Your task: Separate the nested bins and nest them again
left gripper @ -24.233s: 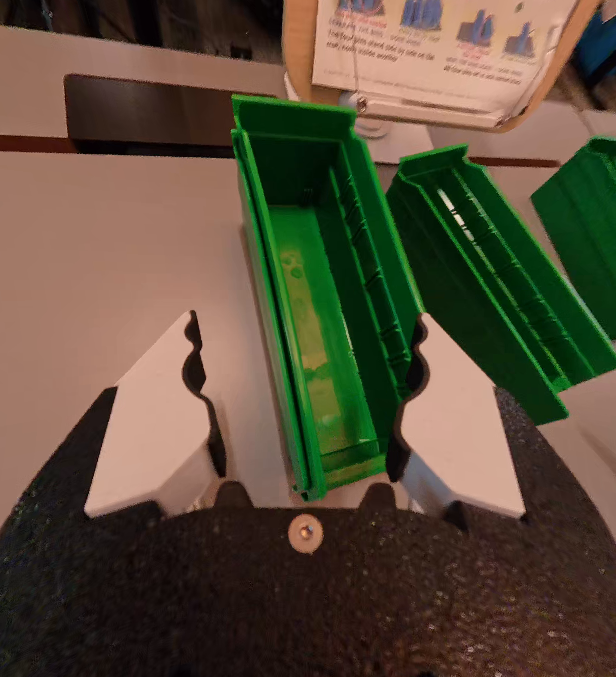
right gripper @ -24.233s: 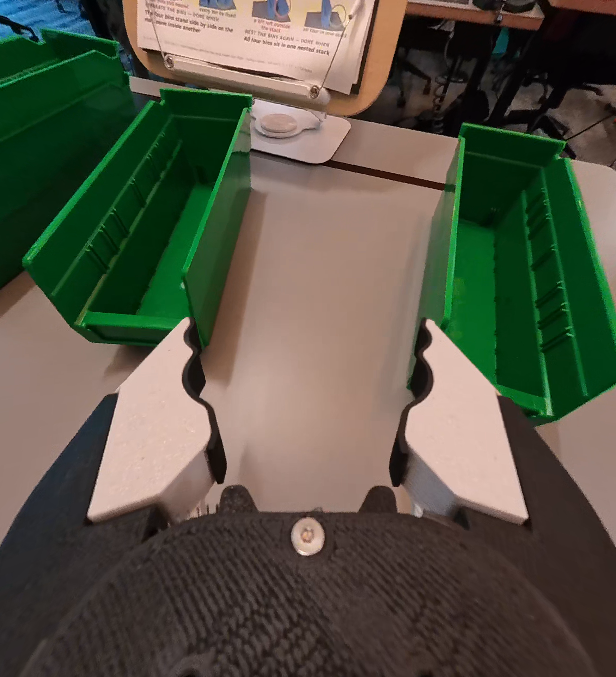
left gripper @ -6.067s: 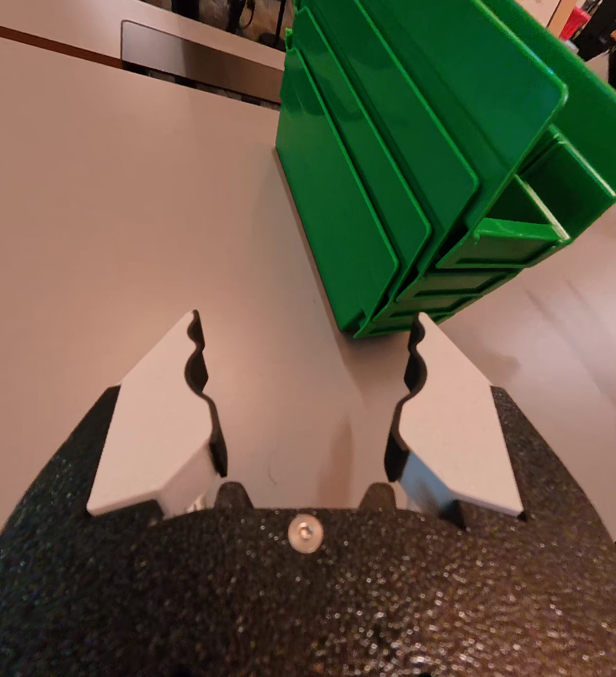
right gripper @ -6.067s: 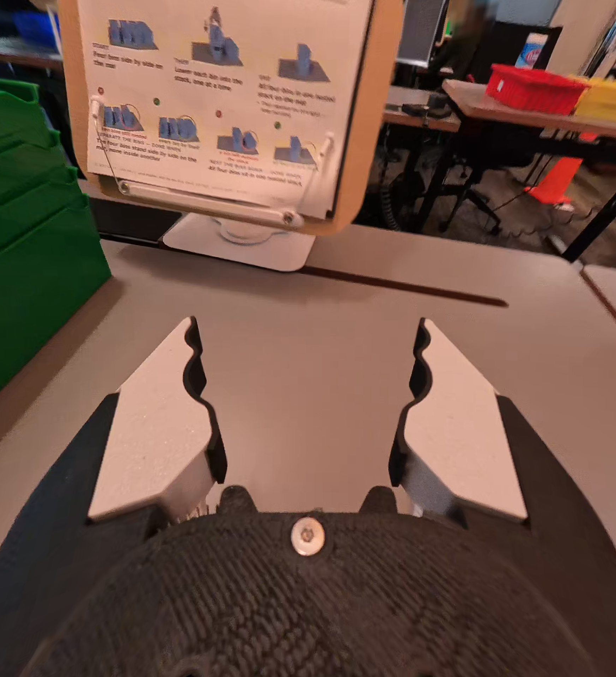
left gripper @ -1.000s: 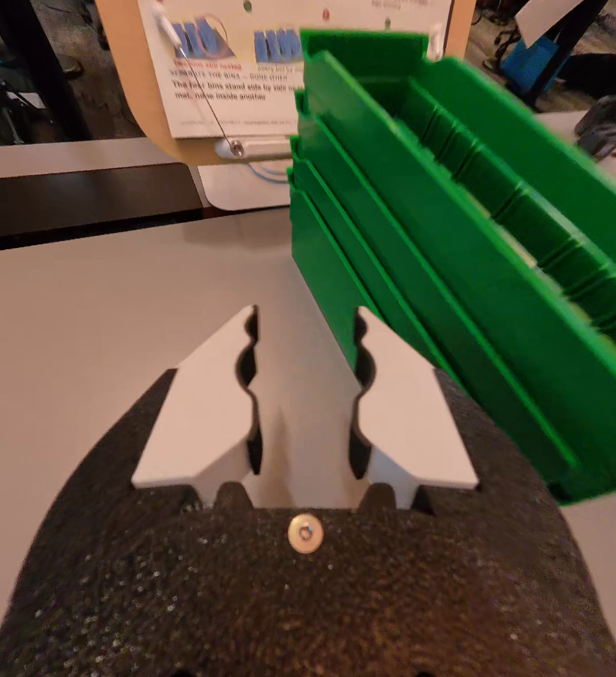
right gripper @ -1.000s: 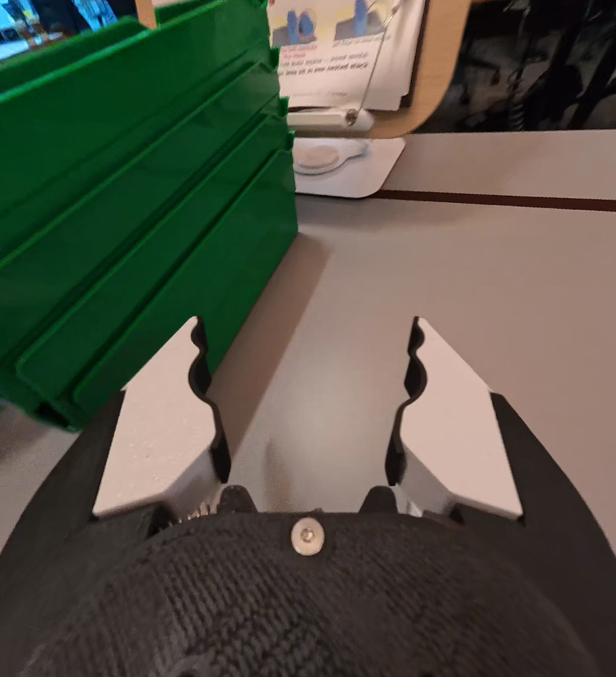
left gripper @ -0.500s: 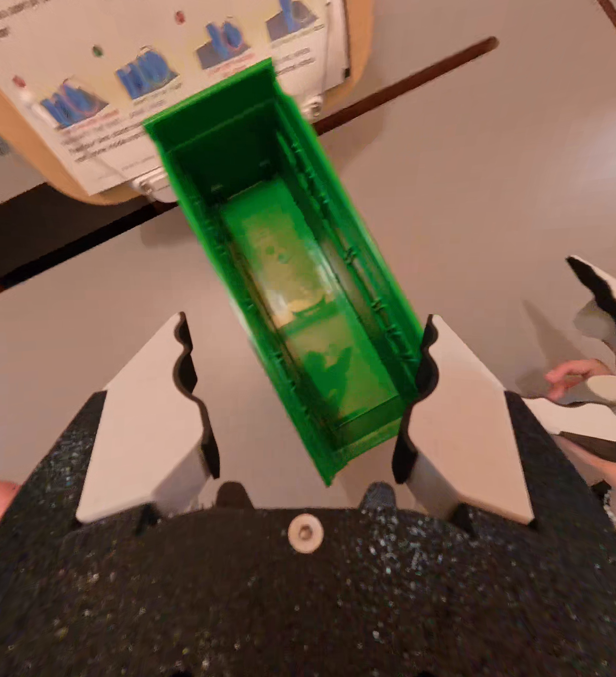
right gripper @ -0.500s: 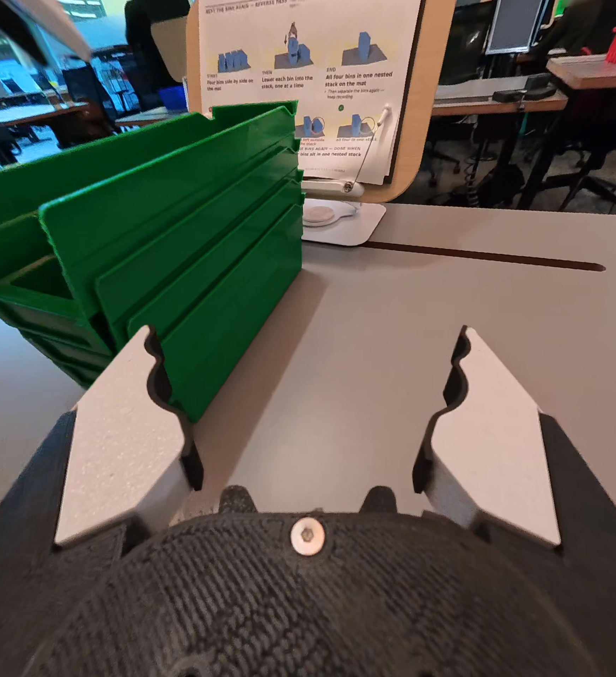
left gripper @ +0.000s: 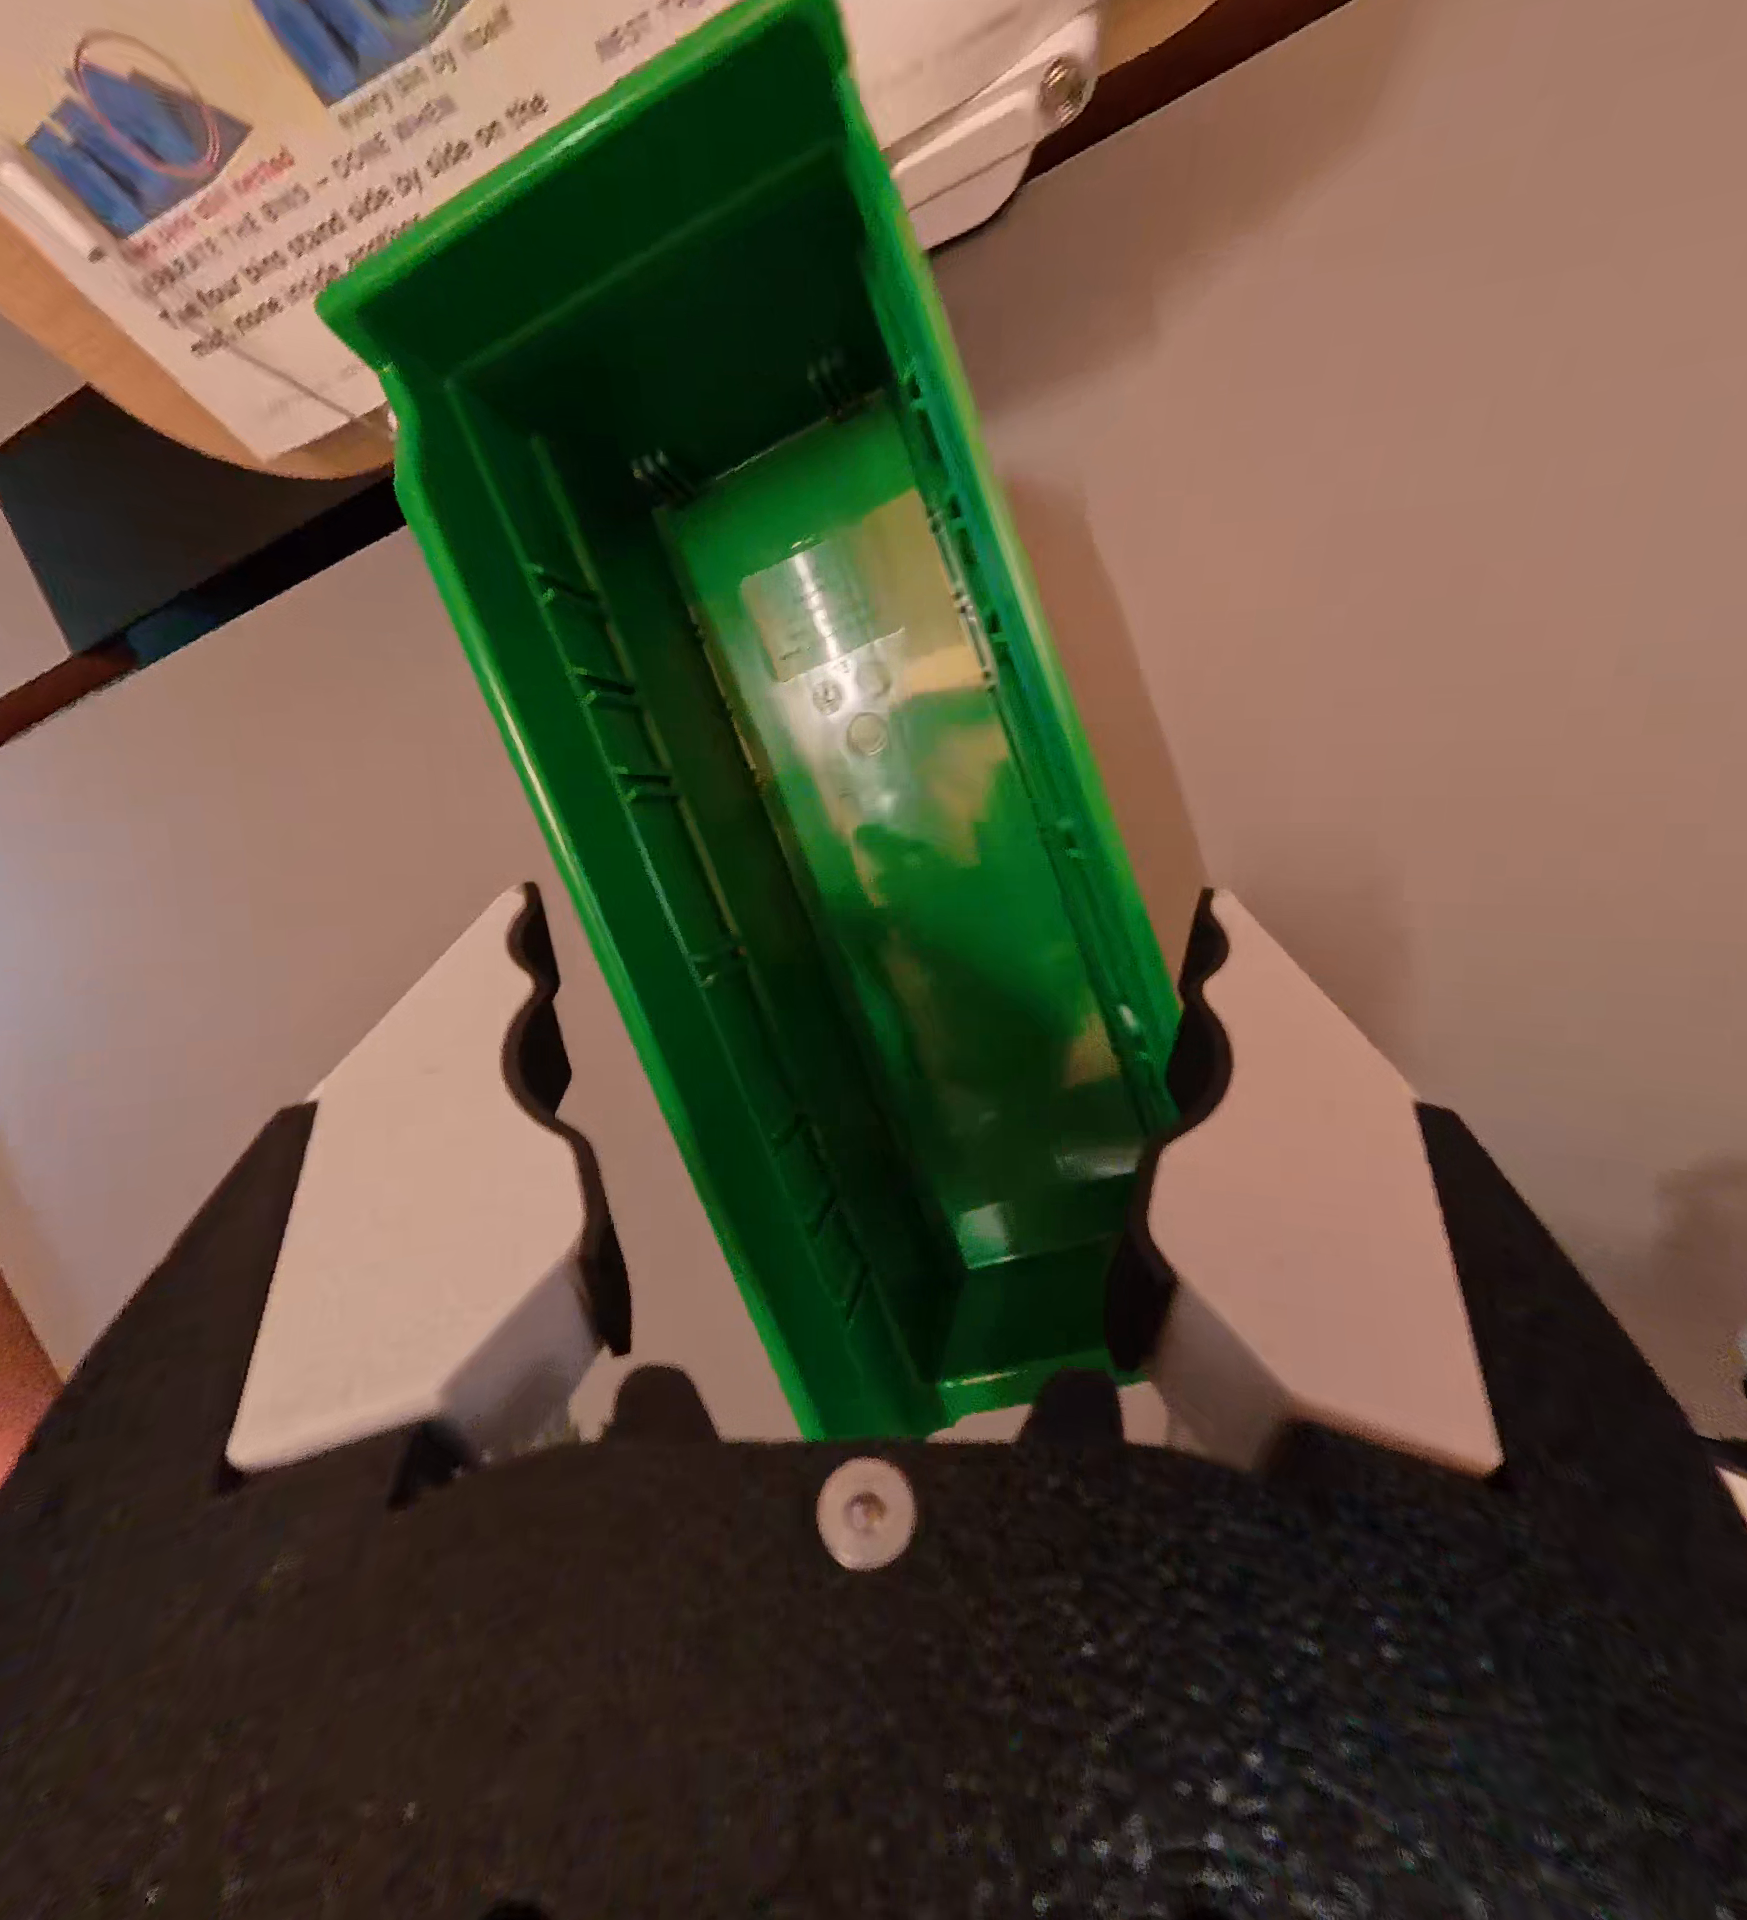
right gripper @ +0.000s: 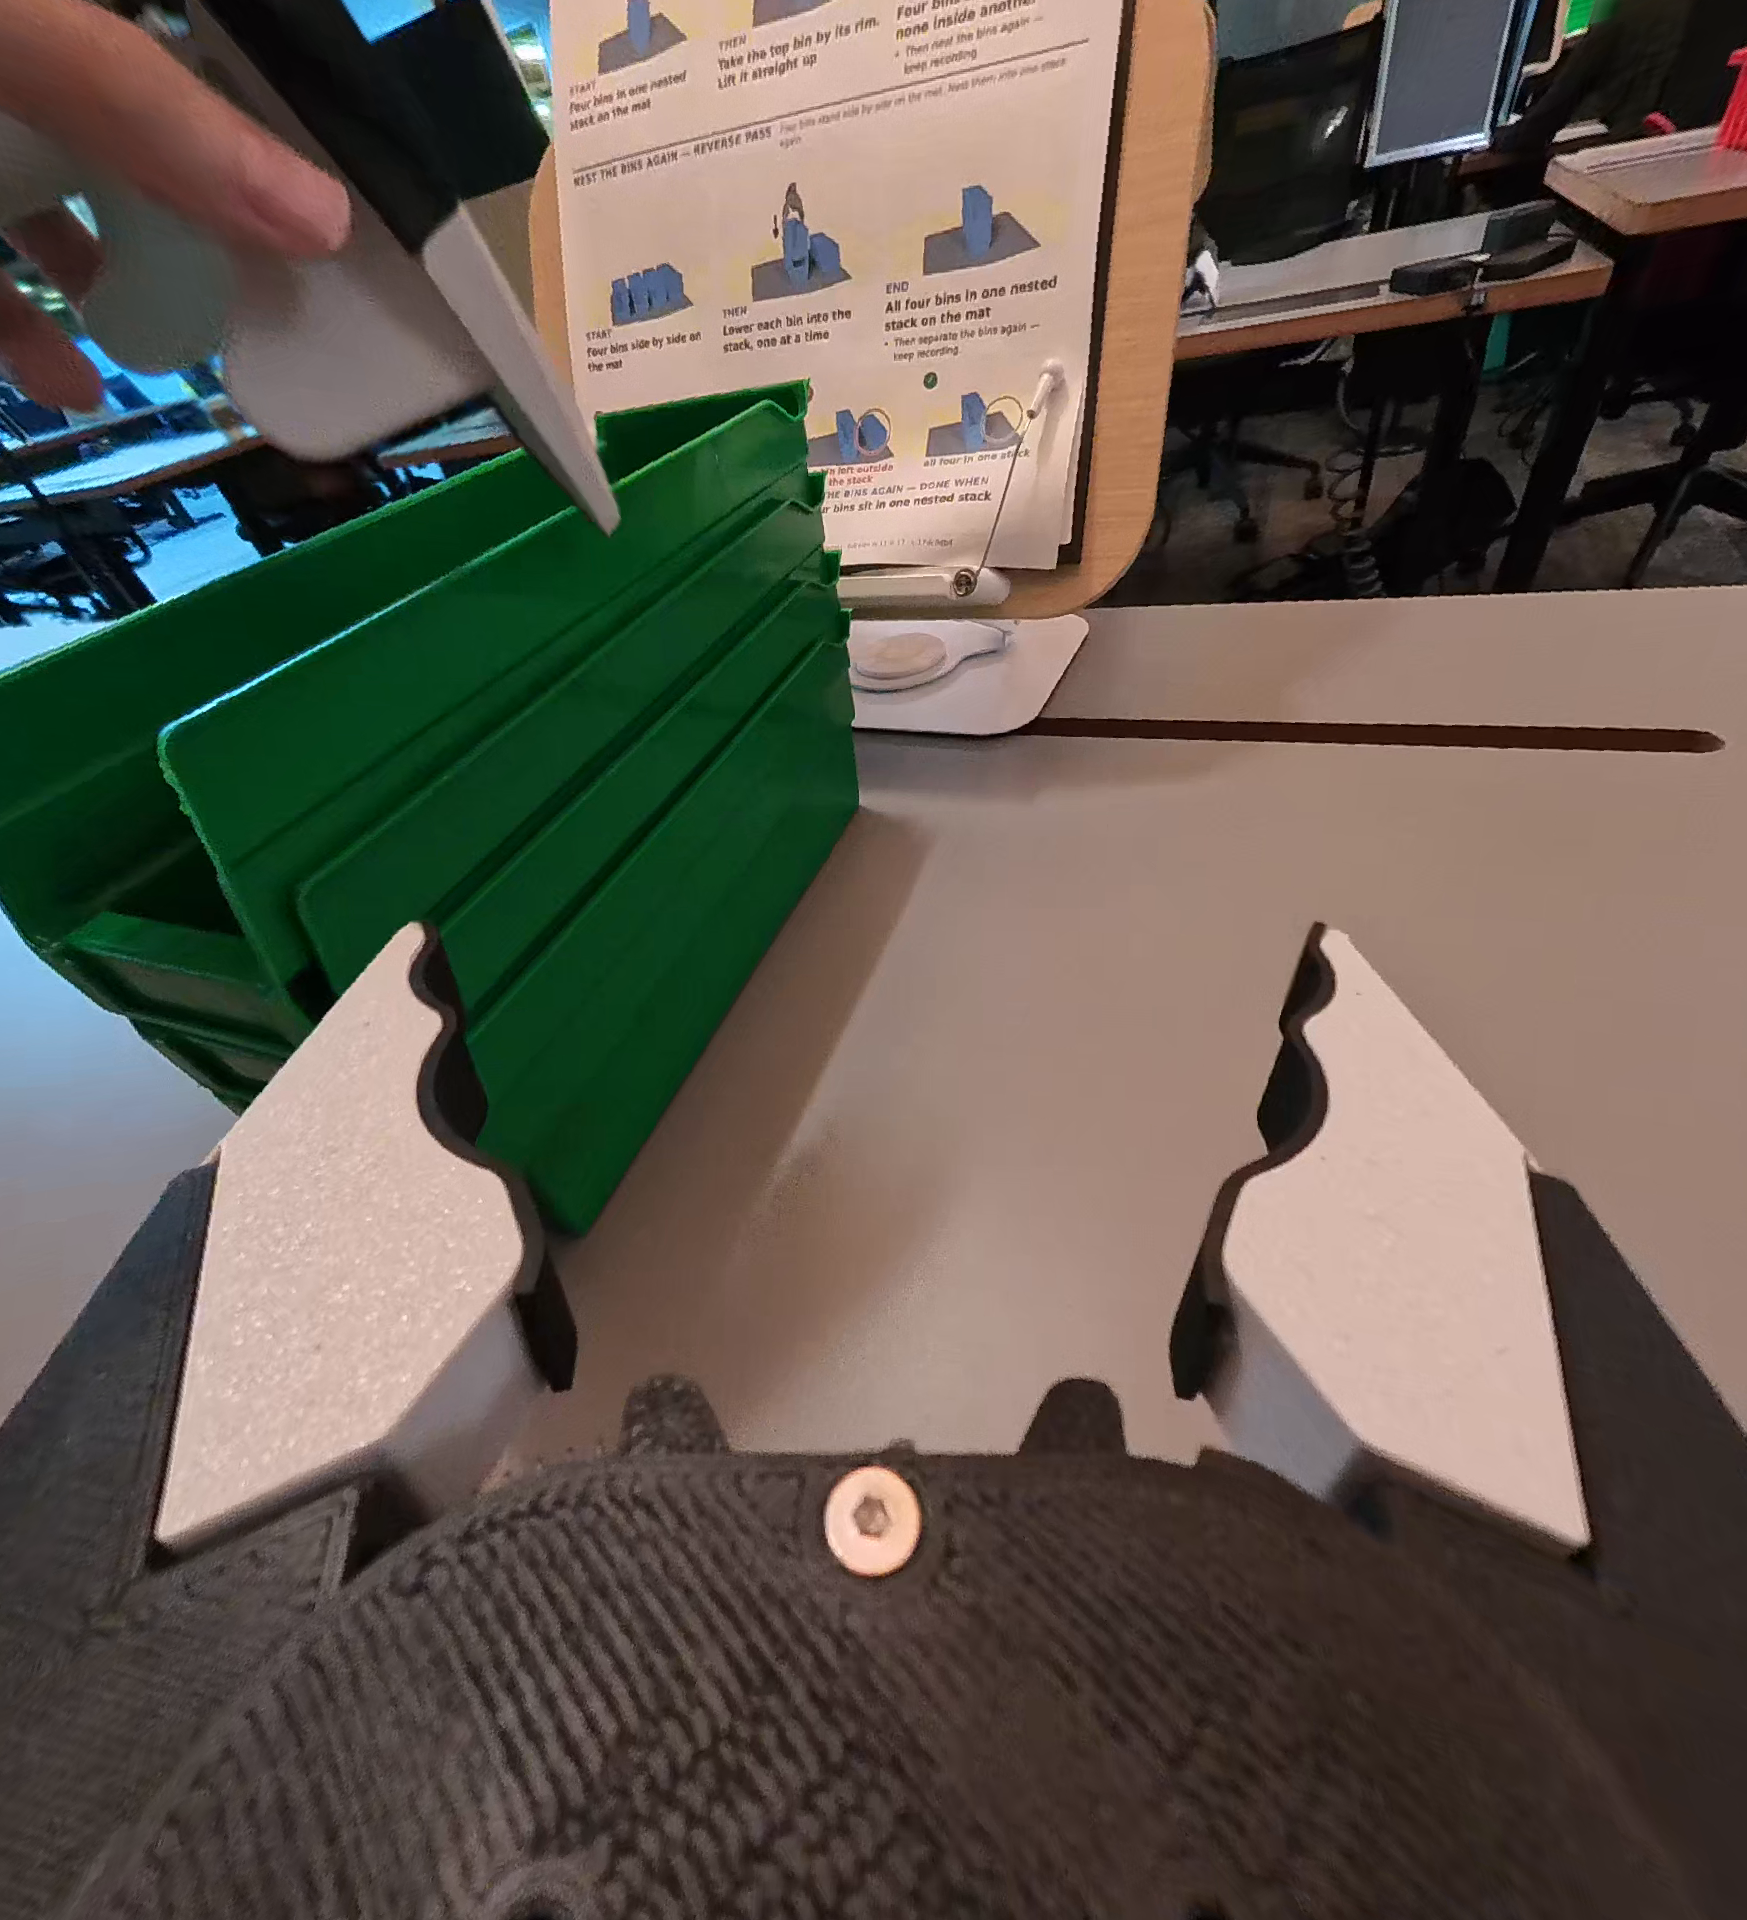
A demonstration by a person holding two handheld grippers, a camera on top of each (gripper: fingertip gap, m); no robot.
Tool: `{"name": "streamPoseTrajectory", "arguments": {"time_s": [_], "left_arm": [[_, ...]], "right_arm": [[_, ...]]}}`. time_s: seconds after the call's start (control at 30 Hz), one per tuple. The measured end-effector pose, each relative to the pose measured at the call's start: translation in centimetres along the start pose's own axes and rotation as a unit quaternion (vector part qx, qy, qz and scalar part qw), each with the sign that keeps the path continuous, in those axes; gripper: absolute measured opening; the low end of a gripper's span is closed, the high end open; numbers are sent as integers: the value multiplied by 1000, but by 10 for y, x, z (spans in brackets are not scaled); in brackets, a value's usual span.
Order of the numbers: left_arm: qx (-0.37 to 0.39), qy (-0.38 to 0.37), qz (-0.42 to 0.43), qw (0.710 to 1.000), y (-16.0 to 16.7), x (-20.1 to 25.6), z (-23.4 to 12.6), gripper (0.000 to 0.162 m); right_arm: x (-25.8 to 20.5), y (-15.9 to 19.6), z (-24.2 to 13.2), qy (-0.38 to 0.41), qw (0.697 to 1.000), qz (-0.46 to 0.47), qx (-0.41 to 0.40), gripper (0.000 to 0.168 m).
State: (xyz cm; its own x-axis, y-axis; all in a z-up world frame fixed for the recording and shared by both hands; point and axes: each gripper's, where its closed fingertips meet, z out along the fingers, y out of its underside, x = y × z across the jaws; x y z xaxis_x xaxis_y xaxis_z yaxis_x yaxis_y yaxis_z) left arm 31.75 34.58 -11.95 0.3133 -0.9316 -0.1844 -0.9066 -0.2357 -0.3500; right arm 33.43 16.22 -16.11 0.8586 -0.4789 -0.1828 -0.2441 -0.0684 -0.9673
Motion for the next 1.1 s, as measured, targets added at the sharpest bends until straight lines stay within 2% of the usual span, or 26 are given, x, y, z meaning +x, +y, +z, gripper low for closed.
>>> {"name": "streamPoseTrajectory", "arguments": {"time_s": [0.03,0.3,0.4,0.5,0.77,1.1], "left_arm": [[-10,-6,-4,1000,2,-4,5,118],[-67,24,-39,997,16,-2,33,137],[-84,33,-50,995,19,0,36,138],[-100,28,-46,994,21,0,35,136],[-137,16,-52,989,23,-3,29,117],[-163,11,-53,985,24,-3,25,110]], "right_arm": [[1,0,0,-1,1000,3,0,152],[6,2,2,-2,1000,17,-2,150],[6,4,3,-2,1000,20,-6,150],[7,4,3,-1,1000,18,-6,149],[13,3,2,3,1000,22,-6,148],[20,6,2,6,999,30,-10,147]]}}
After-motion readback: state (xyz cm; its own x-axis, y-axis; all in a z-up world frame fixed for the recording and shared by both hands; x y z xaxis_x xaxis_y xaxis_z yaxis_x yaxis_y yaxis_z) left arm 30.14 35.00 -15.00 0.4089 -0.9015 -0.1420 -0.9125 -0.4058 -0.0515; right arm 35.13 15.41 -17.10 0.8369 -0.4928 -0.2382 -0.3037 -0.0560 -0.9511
